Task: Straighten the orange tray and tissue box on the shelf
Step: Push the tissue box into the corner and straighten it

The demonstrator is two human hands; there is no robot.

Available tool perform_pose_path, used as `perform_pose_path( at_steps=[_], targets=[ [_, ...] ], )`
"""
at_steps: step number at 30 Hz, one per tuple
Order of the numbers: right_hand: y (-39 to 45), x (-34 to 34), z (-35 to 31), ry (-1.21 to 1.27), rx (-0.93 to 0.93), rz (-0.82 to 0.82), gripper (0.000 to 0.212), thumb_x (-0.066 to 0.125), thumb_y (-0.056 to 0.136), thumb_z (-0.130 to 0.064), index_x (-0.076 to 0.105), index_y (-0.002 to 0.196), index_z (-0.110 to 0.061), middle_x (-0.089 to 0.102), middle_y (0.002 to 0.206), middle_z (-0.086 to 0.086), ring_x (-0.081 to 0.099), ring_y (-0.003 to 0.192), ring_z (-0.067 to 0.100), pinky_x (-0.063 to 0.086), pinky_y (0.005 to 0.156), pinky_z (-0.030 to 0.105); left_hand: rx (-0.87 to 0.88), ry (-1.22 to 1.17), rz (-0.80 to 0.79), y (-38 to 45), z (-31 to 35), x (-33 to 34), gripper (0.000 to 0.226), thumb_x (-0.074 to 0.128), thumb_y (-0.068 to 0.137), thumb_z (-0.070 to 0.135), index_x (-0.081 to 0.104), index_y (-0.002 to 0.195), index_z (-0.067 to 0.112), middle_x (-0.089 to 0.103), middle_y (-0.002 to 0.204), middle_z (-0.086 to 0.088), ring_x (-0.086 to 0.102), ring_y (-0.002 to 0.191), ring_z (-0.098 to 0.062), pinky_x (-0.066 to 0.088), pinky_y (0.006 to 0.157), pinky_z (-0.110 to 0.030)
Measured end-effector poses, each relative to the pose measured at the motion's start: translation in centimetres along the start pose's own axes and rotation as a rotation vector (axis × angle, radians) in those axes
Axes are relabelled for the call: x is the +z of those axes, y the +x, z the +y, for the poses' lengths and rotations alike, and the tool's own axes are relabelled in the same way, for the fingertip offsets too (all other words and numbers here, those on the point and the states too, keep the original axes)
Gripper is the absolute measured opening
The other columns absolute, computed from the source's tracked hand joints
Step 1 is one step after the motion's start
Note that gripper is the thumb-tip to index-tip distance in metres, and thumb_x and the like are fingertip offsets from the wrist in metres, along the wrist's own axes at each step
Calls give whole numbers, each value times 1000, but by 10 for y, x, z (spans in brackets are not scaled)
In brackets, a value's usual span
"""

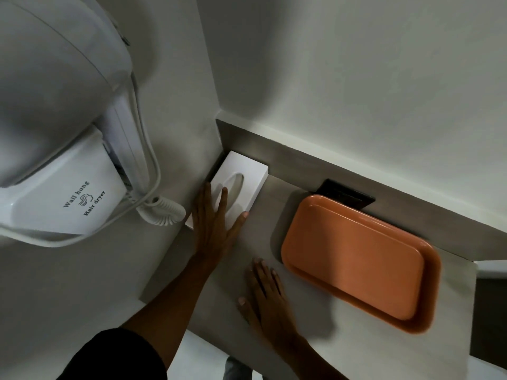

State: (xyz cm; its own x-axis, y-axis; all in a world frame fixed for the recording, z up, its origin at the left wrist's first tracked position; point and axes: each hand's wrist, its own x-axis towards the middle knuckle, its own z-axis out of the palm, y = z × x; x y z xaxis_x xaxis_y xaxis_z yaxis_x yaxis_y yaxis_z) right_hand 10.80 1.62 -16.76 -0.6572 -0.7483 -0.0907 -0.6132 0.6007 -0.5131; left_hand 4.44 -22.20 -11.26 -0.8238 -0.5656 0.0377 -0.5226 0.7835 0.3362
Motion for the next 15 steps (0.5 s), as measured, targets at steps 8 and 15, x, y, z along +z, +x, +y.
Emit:
perform_pose_path(
  at_steps=[8,15],
  targets=[
    [66,-58,-4,269,13,218,66,41,117,-41,23,175,-16,19,185,2,15,172,17,8,141,36,126,-21,36,-57,-6,2,76,31,110,52,34,165,0,25,176,-22,26,165,-38,32,132,-57],
    [144,-72,14,89,-86,36,64,49,118,-32,28,173,-10,16,184,8,12,172,24,19,139,52,190,76,74,-72,-9,15,61,42,111,32,40,161,-3,33,173,-21,32,163,-34,39,130,-55]
  ],
)
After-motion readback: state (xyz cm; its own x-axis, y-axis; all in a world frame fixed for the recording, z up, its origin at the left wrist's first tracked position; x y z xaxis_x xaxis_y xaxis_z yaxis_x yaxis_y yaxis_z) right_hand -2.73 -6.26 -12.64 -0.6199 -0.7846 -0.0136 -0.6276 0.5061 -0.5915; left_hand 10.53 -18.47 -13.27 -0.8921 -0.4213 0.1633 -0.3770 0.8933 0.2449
